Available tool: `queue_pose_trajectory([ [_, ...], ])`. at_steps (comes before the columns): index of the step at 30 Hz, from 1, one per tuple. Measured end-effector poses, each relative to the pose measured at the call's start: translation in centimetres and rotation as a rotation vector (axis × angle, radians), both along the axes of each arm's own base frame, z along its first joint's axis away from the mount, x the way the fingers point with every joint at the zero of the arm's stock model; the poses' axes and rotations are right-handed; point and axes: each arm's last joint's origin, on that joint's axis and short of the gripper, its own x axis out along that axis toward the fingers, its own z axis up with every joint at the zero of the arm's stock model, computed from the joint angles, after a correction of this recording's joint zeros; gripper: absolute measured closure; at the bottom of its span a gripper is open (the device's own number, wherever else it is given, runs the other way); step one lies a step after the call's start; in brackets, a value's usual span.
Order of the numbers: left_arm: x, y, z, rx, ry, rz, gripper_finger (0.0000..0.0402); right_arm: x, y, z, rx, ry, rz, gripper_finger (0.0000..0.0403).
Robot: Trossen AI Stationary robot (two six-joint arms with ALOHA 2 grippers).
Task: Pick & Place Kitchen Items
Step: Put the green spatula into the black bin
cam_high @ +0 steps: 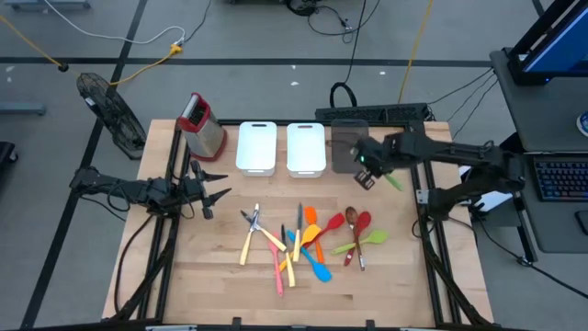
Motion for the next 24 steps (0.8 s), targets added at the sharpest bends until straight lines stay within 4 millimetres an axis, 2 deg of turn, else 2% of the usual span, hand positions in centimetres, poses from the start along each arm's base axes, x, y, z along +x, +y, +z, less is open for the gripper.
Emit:
queue_pose_trajectory([
  [5, 0.0, 0.0, 0.0, 0.001, 0.0, 0.0, 0.0201, -0.2, -2.8, -0.6, 0.088, 0.009, -0.05, 0.0379],
  [12, 0.0, 0.0, 0.0, 0.001, 0.0, 0.0, 0.0201, 0.2, -6.4, -2.7, 0.223, 0.009, -0.091, 0.0379],
  [17, 0.0, 0.0, 0.0, -0.002, -0.002, 0.0, 0.0201, 0.7, -8.2, -4.1, 0.278, 0.009, -0.109, 0.0379],
  [24, 0.0, 0.0, 0.0, 0.001, 0.0, 0.0, 0.0201, 1.7, -10.2, -3.5, 0.256, -0.027, -0.129, 0.0379],
])
